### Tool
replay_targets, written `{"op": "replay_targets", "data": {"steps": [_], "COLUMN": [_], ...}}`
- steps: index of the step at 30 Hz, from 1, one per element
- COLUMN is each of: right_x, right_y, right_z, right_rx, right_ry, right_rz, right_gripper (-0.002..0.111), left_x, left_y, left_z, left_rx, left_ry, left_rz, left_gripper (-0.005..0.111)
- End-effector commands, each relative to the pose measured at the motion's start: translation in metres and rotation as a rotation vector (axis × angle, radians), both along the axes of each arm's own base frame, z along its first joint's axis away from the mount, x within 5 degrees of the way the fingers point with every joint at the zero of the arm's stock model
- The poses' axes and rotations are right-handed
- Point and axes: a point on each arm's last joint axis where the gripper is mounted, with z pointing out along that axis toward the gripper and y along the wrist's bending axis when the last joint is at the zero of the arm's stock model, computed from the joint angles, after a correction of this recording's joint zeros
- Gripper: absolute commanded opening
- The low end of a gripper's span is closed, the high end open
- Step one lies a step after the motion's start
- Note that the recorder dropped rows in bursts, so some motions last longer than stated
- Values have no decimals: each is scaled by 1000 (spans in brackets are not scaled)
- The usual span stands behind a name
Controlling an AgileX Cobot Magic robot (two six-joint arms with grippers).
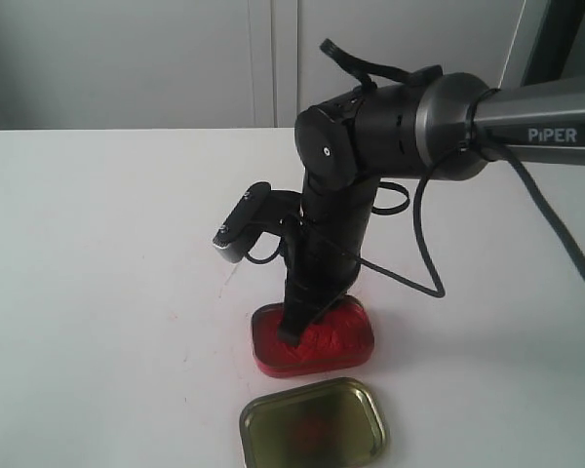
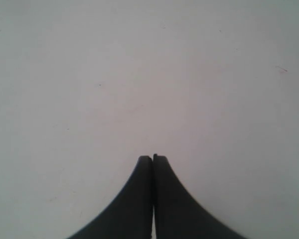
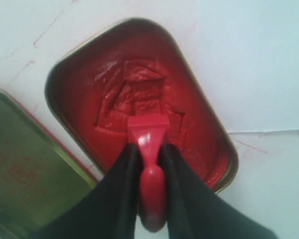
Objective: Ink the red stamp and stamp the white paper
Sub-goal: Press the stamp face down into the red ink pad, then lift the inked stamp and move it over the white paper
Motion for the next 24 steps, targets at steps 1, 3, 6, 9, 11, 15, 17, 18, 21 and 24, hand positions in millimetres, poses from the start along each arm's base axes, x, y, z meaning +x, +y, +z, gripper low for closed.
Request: {"op": "replay_targets", "data": {"steps": [1, 3, 6, 9, 11, 15, 17, 18, 21, 24], "right_x": [0, -1, -1, -2, -3, -3, -1, 1, 8, 18], "right_y": [-2, -2, -3, -3, -4, -4, -3, -2, 0, 0], "right_z": [4, 5, 9, 14, 19, 22, 25, 28, 41, 57], "right_rx": [3, 4, 10, 20, 28, 38, 51, 56, 93, 141], "right_ry": [-1, -2, -10, -22, -32, -41, -45, -56, -87, -123], "right_rz": [-8, -8, -8, -8, -8, -27, -59, -78, -117, -180], "right_gripper": [0, 0, 0, 0, 0, 0, 0, 0, 0, 0], "left_x": [-1, -1, -1, -1, -1, -1, -1, -1, -1, -1], "left_y": [0, 0, 0, 0, 0, 0, 0, 0, 0, 0], "left_z": [-4, -4, -4, -4, -4, -4, -4, -4, -4, -4], "left_rx": [0, 0, 0, 0, 0, 0, 0, 0, 0, 0], "left_ry": [23, 23, 23, 23, 23, 23, 23, 23, 23, 23], "left_rz": [0, 0, 0, 0, 0, 0, 0, 0, 0, 0], "left_gripper": [0, 0, 0, 0, 0, 0, 0, 0, 0, 0]}}
